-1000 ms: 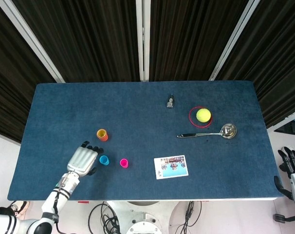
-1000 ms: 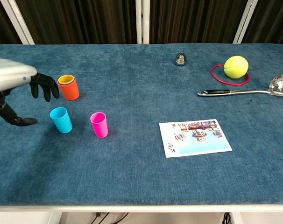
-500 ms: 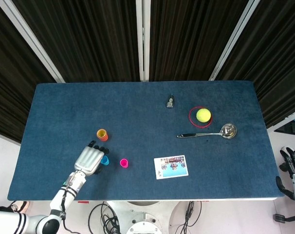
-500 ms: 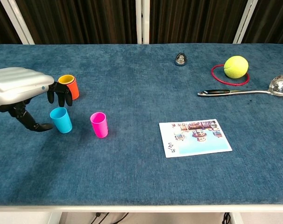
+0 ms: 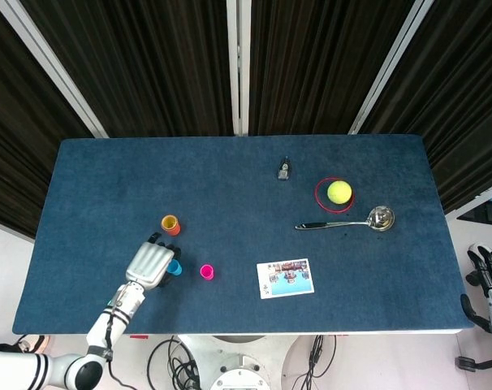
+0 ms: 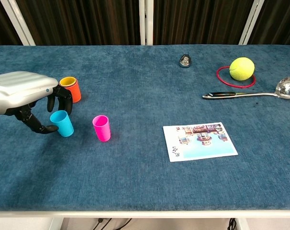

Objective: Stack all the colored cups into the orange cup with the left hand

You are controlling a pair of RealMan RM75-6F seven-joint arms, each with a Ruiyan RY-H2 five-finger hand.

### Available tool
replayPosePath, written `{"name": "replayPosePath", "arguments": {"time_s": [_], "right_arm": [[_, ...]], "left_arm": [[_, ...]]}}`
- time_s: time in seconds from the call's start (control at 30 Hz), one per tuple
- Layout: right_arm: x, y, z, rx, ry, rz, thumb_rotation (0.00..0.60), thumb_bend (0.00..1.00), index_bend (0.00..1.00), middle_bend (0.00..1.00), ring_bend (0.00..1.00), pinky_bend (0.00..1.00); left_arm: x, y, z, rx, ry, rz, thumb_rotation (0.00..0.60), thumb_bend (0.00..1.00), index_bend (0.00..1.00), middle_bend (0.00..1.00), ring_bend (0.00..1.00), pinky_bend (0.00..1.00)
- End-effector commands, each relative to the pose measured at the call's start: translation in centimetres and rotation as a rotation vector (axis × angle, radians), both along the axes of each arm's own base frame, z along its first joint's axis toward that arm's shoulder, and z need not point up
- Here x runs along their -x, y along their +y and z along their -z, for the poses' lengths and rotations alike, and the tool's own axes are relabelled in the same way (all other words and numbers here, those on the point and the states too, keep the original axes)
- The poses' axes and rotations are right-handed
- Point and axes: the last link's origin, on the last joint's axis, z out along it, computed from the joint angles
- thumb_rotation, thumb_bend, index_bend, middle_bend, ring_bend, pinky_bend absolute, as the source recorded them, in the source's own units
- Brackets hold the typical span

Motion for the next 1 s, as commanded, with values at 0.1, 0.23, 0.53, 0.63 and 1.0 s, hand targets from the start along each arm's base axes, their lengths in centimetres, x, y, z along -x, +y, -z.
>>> {"name": "replayPosePath", "arguments": {"time_s": [0.1,0.23,0.53,0.63,1.0], "right_arm": [[0.1,0.0,0.0,-0.001,0.001,0.003,0.600,0.37,0.00,0.00,0.00,0.00],[0.0,0.0,0.0,0.000,0.002,0.000,0.600,0.37,0.00,0.00,0.00,0.00],[-0.3,-0.1,0.1,-0.002,0.004,-0.006,0.600,0.37,0.00,0.00,0.00,0.00],[-0.5,-0.2,0.1,-0.003,0.003,-0.016,0.600,0.37,0.00,0.00,0.00,0.00],[-0.9,-0.1,-0.1,0.000,0.005,-0.025,0.600,0.37,0.00,0.00,0.00,0.00]], "left_arm": [[0.0,0.0,0.0,-0.013,-0.019,0.006,0.600,0.30,0.46,0.46,0.46,0.18],[-0.3,-0.1,-0.4,-0.022,-0.034,0.016,0.600,0.30,0.47,0.46,0.47,0.18],[-2.4,0.9,-4.6,-0.132,-0.073,0.049,0.600,0.30,0.48,0.46,0.47,0.18],[-3.1,1.9,-5.6,-0.170,-0.092,0.051,0.600,0.31,0.48,0.47,0.47,0.18],[-3.4,6.1,-5.4,-0.208,-0.095,-0.025,0.600,0.31,0.48,0.47,0.47,0.19]]}}
